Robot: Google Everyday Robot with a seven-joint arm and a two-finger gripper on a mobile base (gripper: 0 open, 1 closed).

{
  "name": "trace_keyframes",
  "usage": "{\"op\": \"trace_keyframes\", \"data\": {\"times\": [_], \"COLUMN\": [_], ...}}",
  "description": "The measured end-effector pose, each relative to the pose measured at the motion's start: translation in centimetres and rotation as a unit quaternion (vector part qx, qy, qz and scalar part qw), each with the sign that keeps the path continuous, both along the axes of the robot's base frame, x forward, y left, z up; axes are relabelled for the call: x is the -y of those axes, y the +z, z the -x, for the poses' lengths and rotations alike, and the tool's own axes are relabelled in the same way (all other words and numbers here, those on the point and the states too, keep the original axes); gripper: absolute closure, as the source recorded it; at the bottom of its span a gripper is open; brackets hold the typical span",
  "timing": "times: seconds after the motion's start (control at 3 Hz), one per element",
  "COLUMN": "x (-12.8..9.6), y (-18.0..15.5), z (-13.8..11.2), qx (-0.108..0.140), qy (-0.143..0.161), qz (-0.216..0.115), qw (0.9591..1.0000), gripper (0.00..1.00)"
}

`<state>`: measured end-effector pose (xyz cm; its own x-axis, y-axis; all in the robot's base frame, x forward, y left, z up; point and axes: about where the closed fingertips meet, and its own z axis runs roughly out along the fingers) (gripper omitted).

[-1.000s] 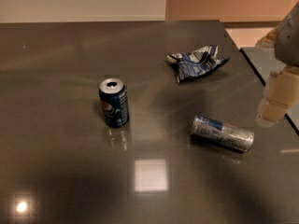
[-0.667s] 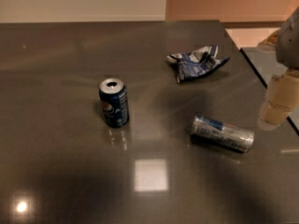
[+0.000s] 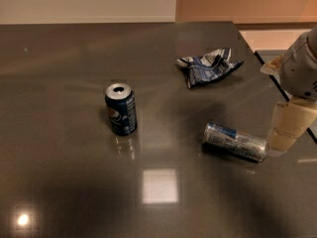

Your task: Pick redbull can

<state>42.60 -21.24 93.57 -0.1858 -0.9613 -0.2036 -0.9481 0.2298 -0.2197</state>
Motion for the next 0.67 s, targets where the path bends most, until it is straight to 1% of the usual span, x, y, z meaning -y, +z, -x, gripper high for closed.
{"op": "trace_keyframes", "data": {"times": [0.67], "x": [-1.6], "y": [-4.5], "z": [-0.3], "qx": [-0.026], "qy": [0.005], "qz": [0.012], "qw": [0.9996], "gripper": [0.00]}}
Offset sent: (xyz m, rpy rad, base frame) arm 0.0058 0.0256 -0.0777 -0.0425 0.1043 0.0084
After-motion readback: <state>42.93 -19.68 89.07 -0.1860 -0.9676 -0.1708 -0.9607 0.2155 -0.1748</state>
